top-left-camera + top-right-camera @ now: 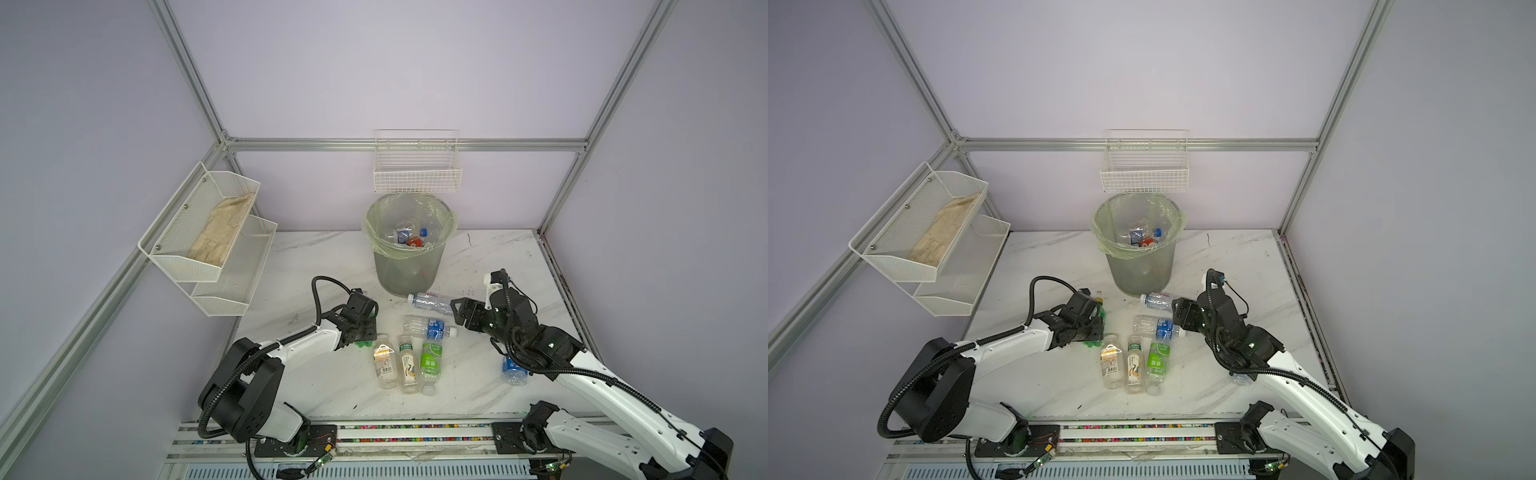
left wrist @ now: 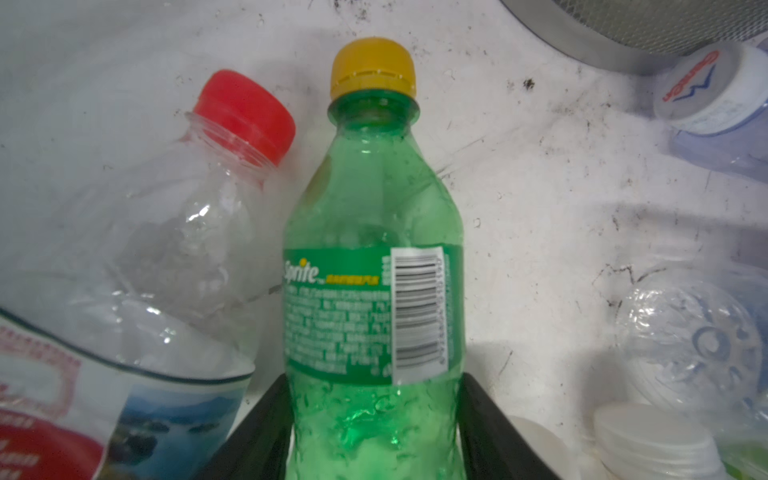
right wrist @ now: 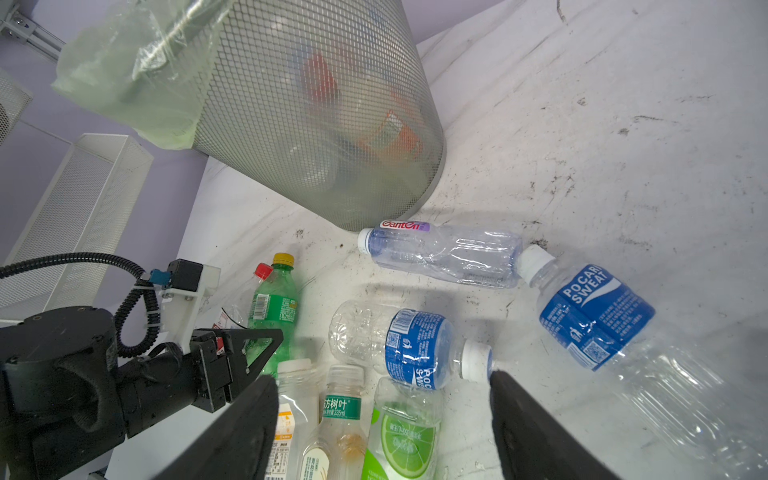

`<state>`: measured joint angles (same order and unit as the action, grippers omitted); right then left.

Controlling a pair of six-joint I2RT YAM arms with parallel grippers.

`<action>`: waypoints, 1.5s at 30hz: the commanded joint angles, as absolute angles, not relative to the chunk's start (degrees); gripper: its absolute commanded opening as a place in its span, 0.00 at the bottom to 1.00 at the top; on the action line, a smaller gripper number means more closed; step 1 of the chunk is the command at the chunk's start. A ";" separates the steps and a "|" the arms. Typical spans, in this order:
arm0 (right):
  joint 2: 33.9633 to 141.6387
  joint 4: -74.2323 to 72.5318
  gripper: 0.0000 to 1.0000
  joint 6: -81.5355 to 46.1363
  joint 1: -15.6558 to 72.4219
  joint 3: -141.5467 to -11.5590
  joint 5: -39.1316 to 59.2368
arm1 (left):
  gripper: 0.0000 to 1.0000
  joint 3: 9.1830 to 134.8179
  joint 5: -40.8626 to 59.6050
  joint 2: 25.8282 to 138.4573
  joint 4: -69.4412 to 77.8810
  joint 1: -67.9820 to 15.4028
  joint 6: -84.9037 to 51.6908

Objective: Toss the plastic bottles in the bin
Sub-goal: 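Close the left gripper on the green Sprite bottle's bottom end, then lift the Sprite bottle with the left gripper toward the wastebasket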

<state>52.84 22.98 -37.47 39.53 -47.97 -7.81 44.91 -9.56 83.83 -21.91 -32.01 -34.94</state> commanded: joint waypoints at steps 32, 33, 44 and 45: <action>52.08 22.94 0.81 -39.47 39.46 -47.08 -7.83 | 0.45 50.98 -13.49 66.93 -25.71 -31.90 -33.83; 52.11 22.86 0.82 -39.56 39.46 -47.07 -7.82 | 0.45 51.04 -13.75 66.12 -25.73 -31.90 -33.83; 52.34 22.76 0.81 -39.68 39.46 -47.38 -7.60 | 0.45 48.77 -11.62 55.00 -19.15 -31.99 -29.52; 52.46 22.68 0.81 -39.72 39.46 -47.45 -7.54 | 0.45 48.42 -11.22 54.14 -18.24 -31.99 -29.24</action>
<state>52.75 22.96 -38.81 39.53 -47.35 -7.64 46.09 -12.53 56.97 -23.92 -32.01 -32.36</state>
